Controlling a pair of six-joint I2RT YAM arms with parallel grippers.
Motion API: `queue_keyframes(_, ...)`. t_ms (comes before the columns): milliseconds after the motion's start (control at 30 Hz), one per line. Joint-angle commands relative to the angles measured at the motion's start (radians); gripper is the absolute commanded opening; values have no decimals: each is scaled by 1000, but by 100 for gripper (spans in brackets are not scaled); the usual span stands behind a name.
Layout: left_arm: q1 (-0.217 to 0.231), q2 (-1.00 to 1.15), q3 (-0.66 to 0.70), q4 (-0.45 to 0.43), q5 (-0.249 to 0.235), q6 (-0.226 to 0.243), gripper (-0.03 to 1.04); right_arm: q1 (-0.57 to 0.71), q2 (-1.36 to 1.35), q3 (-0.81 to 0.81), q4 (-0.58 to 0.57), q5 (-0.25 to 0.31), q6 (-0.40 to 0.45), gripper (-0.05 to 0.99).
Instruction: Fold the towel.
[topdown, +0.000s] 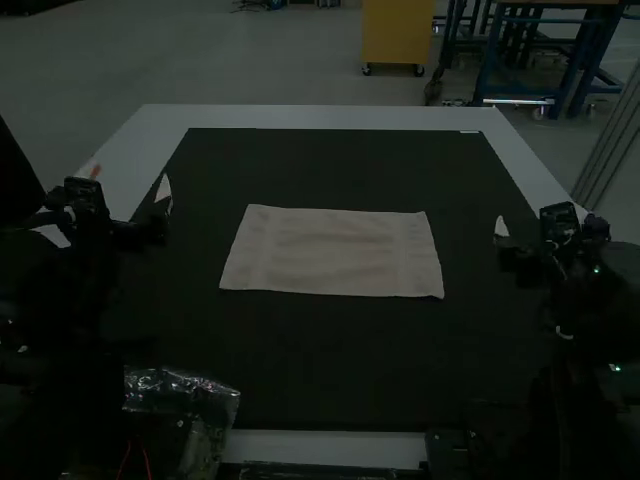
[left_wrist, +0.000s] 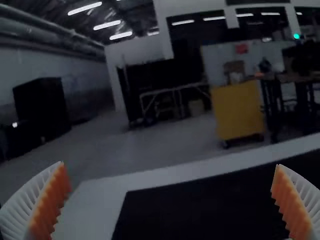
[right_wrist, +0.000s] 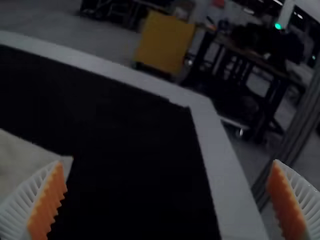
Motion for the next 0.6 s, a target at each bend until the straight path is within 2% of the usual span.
queue_keyframes(0, 3, -6, -4, 14, 10, 136, 94, 9, -8, -6, 97, 9, -117, 90)
queue_keyframes(33, 0, -6, -4, 8, 44, 185, 95, 11, -9, -6, 103, 28, -140, 90)
queue_keyframes(67, 0, -6, -4, -9, 67, 198, 95, 11, -8, -4, 102, 26, -163, 91)
queue_keyframes(133, 1, -6, -4, 12, 77, 188, 95, 11, -9, -4, 114, 9, -226, 91)
queue_keyframes(200, 0, -6, 6, 26, 97, 146, 95, 11, -9, -6, 204, -3, -247, 91)
queue_keyframes(267, 3, -6, 24, 12, 104, 126, 95, 5, -8, -7, 353, -1, -135, 91)
queue_keyframes(300, 5, -6, 36, 5, 110, 102, 95, 2, -8, -2, 370, 6, -115, 90)
queue_keyframes(433, 1, 17, 115, -3, 111, 93, 94, -14, 40, 80, 298, 17, 21, 90)
queue_keyframes(567, -3, 159, 205, -6, 111, 22, 94, -35, 242, 251, 230, 20, 227, 90)
